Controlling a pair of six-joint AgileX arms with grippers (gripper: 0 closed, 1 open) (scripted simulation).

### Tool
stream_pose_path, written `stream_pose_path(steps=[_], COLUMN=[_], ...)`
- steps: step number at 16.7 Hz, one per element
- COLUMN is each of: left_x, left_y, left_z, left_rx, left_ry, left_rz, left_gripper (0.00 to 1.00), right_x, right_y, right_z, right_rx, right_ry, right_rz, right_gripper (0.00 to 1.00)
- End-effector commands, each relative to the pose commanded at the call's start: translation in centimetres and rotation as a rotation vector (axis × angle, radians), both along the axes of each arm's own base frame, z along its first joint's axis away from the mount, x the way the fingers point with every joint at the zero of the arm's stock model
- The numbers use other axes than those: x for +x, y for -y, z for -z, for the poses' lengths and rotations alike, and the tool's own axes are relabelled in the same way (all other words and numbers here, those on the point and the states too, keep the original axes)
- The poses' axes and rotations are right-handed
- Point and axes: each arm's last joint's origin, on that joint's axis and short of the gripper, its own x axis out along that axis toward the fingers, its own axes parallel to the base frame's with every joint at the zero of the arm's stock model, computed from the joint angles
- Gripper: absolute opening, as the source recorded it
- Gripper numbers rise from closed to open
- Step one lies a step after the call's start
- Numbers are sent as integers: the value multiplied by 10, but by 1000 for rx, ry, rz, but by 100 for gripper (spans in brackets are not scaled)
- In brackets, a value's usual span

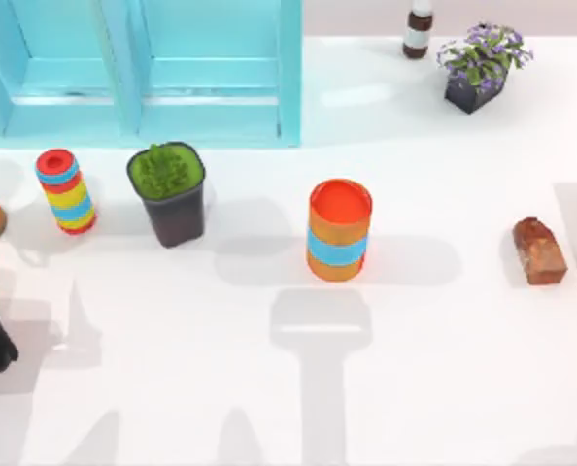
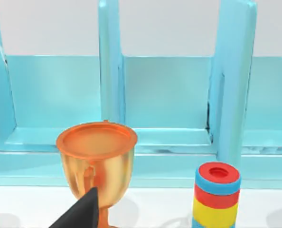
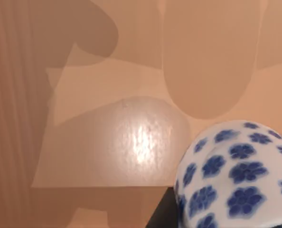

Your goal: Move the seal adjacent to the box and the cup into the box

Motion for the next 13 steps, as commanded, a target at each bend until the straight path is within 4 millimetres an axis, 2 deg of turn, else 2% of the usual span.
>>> stream_pose_path(steps=[3, 7, 13], left_x=[0, 0, 0], left_y=[0, 0, 0], left_z=[0, 0, 0], left_rx=[0, 0, 0], left_ry=[0, 0, 0], left_rz=[0, 0, 0], left_gripper=[100, 100, 100], right_x=[-3, -3, -3], right_y=[3, 3, 3], right_z=[15, 15, 15], right_rx=[-9, -9, -9], right_ry=[-33, -35, -35], right_rz=[-18, -18, -18], right_gripper=[0, 0, 45])
